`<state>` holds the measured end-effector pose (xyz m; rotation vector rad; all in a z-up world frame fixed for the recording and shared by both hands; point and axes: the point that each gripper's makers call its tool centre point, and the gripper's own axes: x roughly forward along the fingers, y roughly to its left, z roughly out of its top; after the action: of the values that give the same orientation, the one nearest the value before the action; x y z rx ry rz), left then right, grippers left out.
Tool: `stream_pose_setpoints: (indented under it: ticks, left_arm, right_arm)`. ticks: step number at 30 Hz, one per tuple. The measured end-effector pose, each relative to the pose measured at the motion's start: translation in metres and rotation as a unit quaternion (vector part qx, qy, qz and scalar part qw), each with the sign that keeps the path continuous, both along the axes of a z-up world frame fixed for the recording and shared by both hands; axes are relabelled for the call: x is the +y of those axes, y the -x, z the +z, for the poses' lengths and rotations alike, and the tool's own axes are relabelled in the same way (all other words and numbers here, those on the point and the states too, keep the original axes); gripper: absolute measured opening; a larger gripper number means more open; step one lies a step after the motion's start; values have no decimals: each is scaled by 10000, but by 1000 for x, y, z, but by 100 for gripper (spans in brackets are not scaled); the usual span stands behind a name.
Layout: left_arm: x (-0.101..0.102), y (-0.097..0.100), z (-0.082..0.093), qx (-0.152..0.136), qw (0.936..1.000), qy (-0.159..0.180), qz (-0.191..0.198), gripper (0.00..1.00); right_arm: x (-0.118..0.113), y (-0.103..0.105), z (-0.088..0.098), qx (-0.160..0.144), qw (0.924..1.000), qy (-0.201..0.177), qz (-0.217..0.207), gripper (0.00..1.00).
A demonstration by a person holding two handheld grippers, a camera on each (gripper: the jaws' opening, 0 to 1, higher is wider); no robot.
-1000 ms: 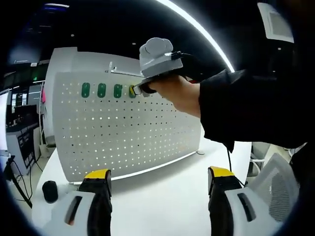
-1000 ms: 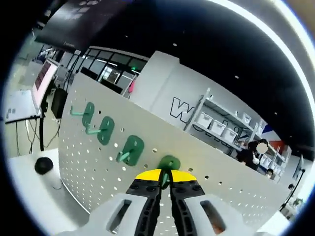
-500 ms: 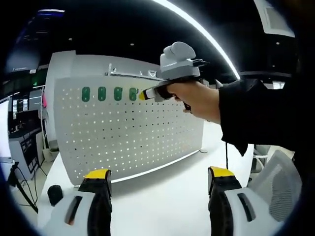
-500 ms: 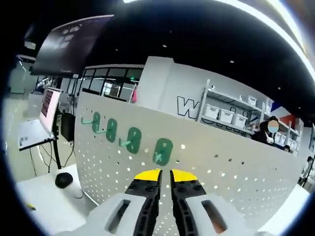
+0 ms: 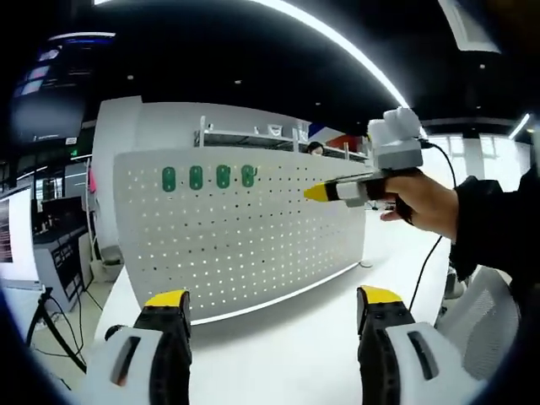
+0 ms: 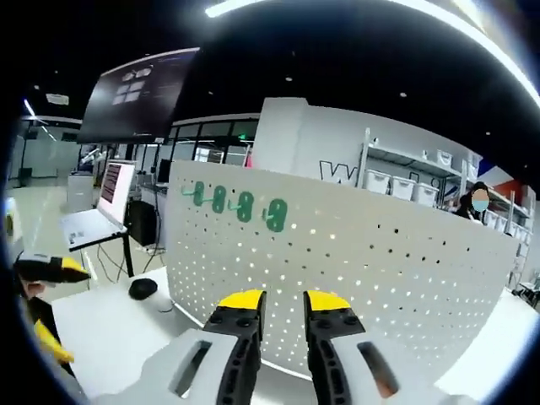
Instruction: Insert the hook assembly into the mounting plate slot until the hook locks in place.
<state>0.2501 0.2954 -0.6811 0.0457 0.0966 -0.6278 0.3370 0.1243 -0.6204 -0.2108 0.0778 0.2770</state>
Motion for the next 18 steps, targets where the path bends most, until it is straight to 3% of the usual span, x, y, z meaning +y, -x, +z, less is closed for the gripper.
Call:
stream_pose_setpoints:
  ticks: [13, 18]
  left_arm:
    - [19, 14, 12, -24, 9994, 80, 340, 84]
    - [23, 20, 14, 2, 9991, 116, 404, 84]
  right_arm:
    - [-4, 87, -18, 211, 9978, -254, 580, 30]
    - [-10, 111, -20, 248, 9968, -397, 651, 35]
